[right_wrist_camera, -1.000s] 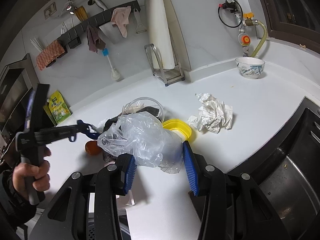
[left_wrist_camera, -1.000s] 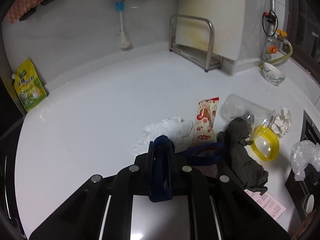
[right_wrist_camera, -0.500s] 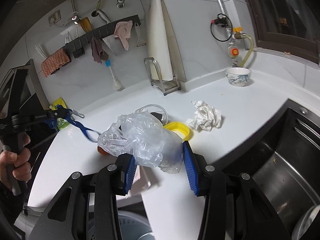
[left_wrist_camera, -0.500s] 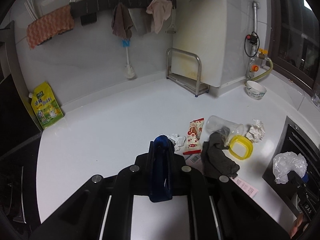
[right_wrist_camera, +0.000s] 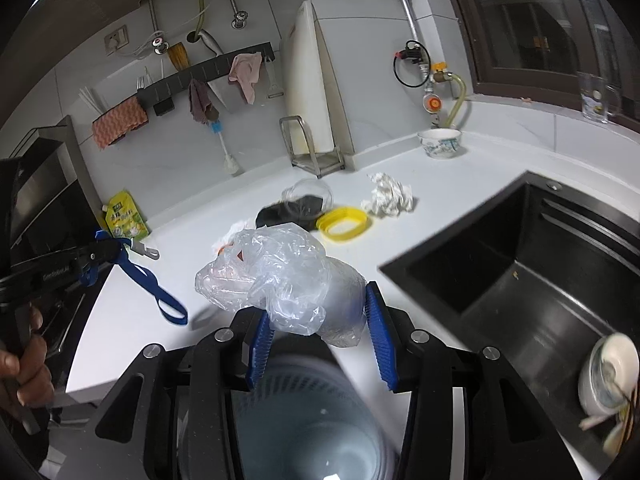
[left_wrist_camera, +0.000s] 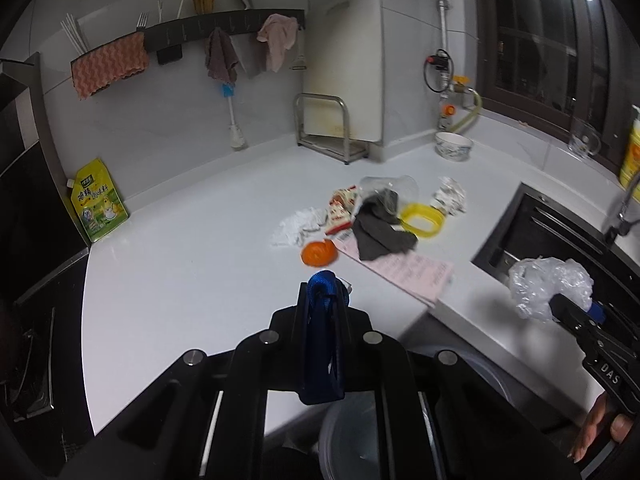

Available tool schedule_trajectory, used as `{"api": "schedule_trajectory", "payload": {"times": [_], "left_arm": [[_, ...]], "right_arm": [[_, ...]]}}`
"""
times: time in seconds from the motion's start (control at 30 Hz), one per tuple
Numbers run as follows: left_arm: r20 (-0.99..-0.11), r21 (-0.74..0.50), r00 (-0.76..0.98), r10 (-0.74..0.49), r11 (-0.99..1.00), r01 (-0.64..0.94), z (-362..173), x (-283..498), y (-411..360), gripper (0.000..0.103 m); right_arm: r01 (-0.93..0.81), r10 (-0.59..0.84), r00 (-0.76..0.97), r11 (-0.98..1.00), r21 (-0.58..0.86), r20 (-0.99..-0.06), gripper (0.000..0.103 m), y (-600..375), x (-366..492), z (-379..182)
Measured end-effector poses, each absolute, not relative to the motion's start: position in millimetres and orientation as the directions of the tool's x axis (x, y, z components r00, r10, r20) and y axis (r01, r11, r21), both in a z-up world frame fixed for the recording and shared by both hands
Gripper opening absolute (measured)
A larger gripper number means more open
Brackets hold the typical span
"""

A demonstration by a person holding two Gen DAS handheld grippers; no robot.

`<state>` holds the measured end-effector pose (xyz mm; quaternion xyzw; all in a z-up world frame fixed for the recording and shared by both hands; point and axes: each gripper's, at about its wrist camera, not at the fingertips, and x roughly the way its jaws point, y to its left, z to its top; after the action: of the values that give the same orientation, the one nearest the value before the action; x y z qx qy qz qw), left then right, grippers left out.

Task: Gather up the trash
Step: 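Lift the plastic bag with the right gripper and carry it over the bin, then open the right gripper to drop the plastic bag into the bin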

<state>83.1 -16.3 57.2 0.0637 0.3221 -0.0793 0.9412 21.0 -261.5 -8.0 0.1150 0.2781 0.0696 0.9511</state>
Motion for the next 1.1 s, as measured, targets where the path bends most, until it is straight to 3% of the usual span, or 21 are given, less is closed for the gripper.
{"api": "schedule_trajectory", "payload": {"times": [0.37,0.97,1.1], "left_arm": [[-0.673,-0.004,0.708,-0.215,0.958,0.287,2.7,3.8,-38.1,0.011],[-0.756,0.035,0.636,-0.154,0.961,0.274,-65.0,-4.8,-56.7,0.011],[-0.754,0.027,0.638,-0.156,0.963,0.267,-65.6,-4.6,-52.9,0.017]], "right_arm": [[-0.014,0.177,0.774,0.964,0.264,-0.608,0.042,-242.0,-45.7,-59.9],[0.025,0.159,0.675,0.971,0.239,-0.720,0.043,-225.0,-54.2,-114.0],[0.019,0.162,0.678,0.971,0.238,-0.717,0.044,-224.2,-53.3,-115.2]]}}
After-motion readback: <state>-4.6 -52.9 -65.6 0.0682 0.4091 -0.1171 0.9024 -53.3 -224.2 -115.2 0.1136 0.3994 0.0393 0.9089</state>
